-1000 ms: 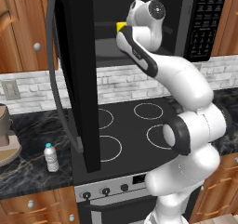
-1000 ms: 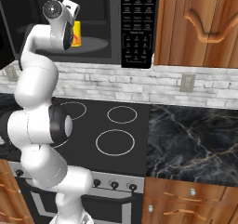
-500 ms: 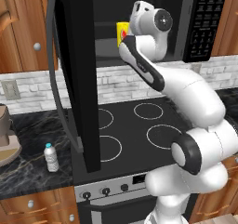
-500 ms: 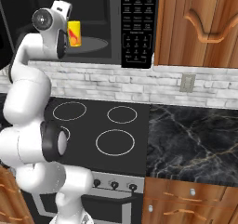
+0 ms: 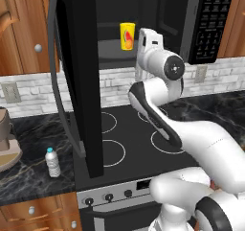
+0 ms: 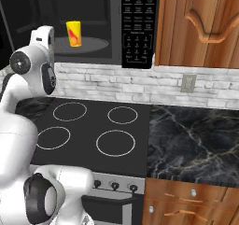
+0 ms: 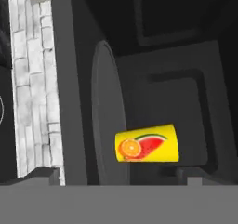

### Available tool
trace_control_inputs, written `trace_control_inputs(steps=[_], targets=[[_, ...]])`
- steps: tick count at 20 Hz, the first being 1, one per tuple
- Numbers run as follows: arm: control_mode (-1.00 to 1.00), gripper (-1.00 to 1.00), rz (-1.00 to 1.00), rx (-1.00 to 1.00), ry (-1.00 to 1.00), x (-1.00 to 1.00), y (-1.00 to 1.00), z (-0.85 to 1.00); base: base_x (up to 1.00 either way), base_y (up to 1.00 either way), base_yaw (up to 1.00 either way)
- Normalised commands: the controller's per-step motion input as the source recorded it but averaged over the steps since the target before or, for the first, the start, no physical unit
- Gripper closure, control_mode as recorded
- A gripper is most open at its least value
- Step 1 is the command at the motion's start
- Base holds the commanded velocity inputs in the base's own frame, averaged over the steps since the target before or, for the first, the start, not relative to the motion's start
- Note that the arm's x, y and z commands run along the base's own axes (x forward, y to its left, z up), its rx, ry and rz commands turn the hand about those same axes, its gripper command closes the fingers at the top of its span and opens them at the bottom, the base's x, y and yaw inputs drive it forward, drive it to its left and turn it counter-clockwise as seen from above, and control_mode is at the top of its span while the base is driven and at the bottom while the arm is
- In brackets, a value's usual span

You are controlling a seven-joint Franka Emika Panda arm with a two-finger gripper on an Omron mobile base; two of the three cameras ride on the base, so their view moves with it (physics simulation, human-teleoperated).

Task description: Place the microwavable item in the microwave. Then, close the microwave door and press the start button.

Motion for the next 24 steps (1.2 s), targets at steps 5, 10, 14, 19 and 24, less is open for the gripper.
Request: trace_control_inputs(steps=[5, 10, 14, 19, 24], targets=[[-1.00, -1.00, -0.05, -0.38, -0.07, -0.92, 0.16, -0.96, 0.00, 0.00, 0.00], [-1.00, -1.00, -0.28, -0.39, 0.00, -0.22, 0.11, -0.36, 0.00, 0.00, 0.00], [-1.00, -1.00, -0.28, -0.40, 0.00, 0.00, 0.04, -0.11, 0.00, 0.00, 0.00], [-1.00, -1.00, -0.19, -0.40, 0.00, -0.02, 0.15, -0.18, 0.00, 0.00, 0.00], [-1.00, -1.00, -0.13, -0.36, -0.08, -0.02, 0.07, -0.17, 0.00, 0.00, 0.00]])
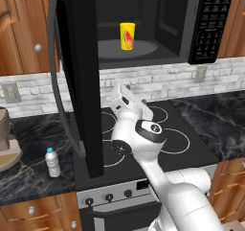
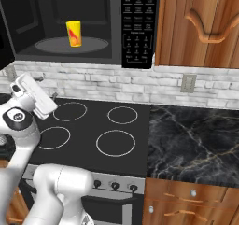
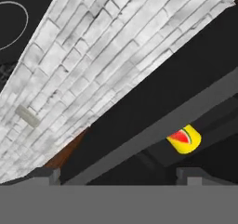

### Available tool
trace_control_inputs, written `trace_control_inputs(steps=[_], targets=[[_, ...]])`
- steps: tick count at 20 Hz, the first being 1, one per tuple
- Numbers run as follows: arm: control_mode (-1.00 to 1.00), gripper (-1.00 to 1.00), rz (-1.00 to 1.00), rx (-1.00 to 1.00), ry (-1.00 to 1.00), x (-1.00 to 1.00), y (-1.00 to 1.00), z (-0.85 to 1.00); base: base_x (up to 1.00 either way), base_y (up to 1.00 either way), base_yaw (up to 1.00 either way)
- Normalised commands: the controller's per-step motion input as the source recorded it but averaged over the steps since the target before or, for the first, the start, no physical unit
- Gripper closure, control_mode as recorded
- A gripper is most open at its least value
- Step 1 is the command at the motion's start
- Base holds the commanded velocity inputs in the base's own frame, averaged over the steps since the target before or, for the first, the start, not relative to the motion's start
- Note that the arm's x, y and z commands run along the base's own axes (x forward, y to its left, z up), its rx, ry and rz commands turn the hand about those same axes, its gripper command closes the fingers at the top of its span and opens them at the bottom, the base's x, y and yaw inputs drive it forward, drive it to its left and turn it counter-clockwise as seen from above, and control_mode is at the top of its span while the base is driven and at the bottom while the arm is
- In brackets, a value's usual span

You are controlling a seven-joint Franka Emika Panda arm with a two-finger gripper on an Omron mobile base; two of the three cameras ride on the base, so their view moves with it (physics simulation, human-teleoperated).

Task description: Place the microwavable item in the microwave. Then, close the microwave door and press the start button.

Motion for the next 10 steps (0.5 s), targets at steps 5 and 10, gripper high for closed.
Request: trace_control_inputs(steps=[5, 10], targets=[[-1.00, -1.00, -0.11, -0.32, -0.22, -0.33, 0.23, 0.00, 0.00, 0.00, 0.00], [-1.00, -1.00, -0.11, -0.27, -0.28, -0.67, 0.76, 0.13, 0.00, 0.00, 0.00]])
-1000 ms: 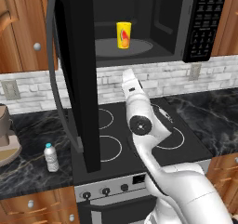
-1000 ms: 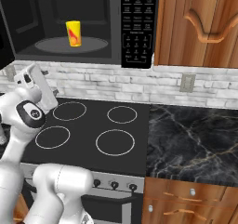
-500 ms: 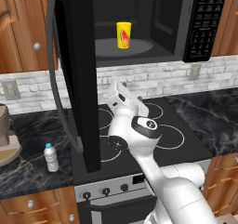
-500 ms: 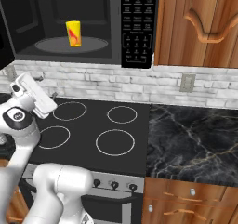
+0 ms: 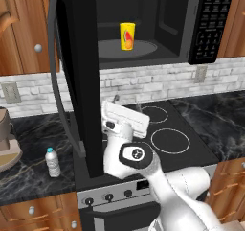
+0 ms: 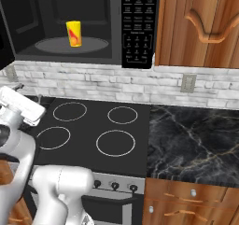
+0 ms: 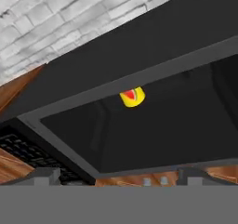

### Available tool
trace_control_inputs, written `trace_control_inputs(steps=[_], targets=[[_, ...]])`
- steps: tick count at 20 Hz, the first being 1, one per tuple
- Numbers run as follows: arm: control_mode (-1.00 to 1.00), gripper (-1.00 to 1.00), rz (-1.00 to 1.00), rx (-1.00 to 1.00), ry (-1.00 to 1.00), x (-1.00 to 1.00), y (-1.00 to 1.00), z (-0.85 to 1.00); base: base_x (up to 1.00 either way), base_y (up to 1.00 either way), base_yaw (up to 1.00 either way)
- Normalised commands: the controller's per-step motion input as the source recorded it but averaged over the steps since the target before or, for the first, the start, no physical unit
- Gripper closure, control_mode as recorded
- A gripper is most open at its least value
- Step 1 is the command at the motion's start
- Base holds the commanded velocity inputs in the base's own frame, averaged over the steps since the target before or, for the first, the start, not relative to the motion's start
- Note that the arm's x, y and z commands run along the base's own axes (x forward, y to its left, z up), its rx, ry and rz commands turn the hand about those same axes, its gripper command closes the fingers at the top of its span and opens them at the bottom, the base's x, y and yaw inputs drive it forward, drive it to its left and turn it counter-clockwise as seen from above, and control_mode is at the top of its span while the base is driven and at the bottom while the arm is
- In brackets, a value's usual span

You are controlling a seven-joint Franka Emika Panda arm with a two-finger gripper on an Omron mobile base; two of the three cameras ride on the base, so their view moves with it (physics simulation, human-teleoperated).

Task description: Place the microwavable item in the microwave. Then, close the microwave door and press the start button.

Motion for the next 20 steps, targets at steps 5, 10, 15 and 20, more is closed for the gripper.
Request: trace_control_inputs(steps=[5, 10, 15, 20], targets=[[-1.00, -1.00, -0.08, -0.25, -0.27, -0.71, 0.91, 0.00, 0.00, 0.00, 0.00], [-1.00, -1.00, -0.07, -0.16, -0.11, -0.72, 0.77, 0.17, 0.00, 0.00, 0.00], [-1.00, -1.00, -0.07, -0.06, 0.00, -0.43, 0.71, 0.34, 0.00, 0.00, 0.00], [-1.00, -1.00, -0.08, 0.00, 0.00, -0.20, 0.44, 0.48, 0.00, 0.00, 0.00]])
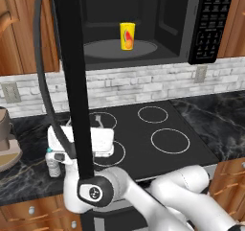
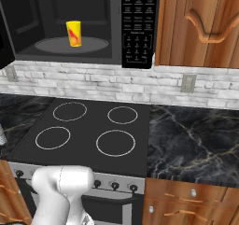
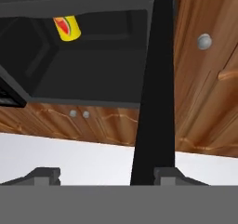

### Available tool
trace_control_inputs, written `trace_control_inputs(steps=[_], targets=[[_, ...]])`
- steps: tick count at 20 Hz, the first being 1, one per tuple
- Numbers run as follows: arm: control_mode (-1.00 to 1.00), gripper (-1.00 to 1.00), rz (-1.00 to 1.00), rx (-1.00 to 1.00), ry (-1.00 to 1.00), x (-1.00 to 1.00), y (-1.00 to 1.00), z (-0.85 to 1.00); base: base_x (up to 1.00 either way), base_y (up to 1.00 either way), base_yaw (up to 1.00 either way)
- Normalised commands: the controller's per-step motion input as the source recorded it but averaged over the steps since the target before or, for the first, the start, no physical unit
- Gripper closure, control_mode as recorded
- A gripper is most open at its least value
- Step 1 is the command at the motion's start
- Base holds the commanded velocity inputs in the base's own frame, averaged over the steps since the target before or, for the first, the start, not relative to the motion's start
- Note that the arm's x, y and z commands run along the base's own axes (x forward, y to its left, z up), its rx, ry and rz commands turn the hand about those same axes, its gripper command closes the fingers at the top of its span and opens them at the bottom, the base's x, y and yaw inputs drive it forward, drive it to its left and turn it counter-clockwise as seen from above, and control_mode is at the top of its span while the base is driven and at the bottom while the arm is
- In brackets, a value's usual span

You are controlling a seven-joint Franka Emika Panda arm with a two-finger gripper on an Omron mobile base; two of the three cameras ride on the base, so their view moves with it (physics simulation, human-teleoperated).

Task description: Place the microwavable item in the microwave. Then, close the microwave door and press the start button.

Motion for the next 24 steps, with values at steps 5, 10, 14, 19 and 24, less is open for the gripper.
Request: trace_control_inputs(steps=[5, 10, 14, 19, 24], targets=[[-1.00, -1.00, -0.05, 0.04, 0.00, -0.16, 0.00, 0.39, 0.00, 0.00, 0.00], [-1.00, -1.00, 0.00, 0.17, 0.00, -0.14, -0.37, 0.23, 0.00, 0.00, 0.00], [-1.00, -1.00, 0.00, 0.13, -0.01, -0.19, -0.28, -0.07, 0.00, 0.00, 0.00], [-1.00, -1.00, 0.00, 0.08, 0.02, 0.01, 0.09, -0.09, 0.00, 0.00, 0.00], [-1.00, -1.00, 0.00, 0.05, 0.08, 0.17, 0.54, 0.00, 0.00, 0.00, 0.00]])
